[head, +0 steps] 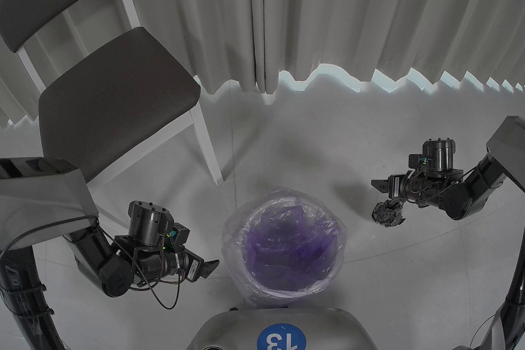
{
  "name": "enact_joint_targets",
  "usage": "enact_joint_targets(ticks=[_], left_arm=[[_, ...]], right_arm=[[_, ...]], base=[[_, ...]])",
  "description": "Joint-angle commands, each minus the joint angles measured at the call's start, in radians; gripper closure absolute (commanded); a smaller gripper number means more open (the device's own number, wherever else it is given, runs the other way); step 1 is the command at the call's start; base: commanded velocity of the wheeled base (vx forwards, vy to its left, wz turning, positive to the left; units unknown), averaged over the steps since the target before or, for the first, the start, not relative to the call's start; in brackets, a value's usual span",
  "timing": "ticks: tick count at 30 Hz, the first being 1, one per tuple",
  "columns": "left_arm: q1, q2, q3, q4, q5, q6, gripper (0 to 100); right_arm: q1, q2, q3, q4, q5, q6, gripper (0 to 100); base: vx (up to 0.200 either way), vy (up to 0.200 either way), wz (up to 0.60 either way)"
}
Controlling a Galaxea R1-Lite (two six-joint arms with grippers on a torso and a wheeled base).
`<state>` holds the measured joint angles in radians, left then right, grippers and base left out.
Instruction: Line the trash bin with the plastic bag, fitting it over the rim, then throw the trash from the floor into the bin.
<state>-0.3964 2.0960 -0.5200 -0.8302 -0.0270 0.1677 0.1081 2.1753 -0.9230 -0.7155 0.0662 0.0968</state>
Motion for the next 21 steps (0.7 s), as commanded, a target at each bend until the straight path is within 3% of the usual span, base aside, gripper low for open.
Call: enact_joint_targets(ticks=[1, 9, 21], left_arm=[[-0.042, 0.145, -0.003, -0.147, -0.008, 0.013, 0], [-0.044, 0.279, -0.114, -0.173, -0.008, 0.027, 0], [0.016, 0.383, -0.499, 0.131, 0.030, 0.108, 0]], right_arm=[[-0.022, 0.018, -0.007, -0.001, 0.006, -0.002, 0], [-0.030, 0.020, -0.010, 0.002, 0.017, -0.002, 0], [-0.044, 0.044, -0.011, -0.002, 0.017, -0.020, 0]], base=[[0.000, 0.000, 0.00], [0.000, 0.000, 0.00], [0.000, 0.000, 0.00]])
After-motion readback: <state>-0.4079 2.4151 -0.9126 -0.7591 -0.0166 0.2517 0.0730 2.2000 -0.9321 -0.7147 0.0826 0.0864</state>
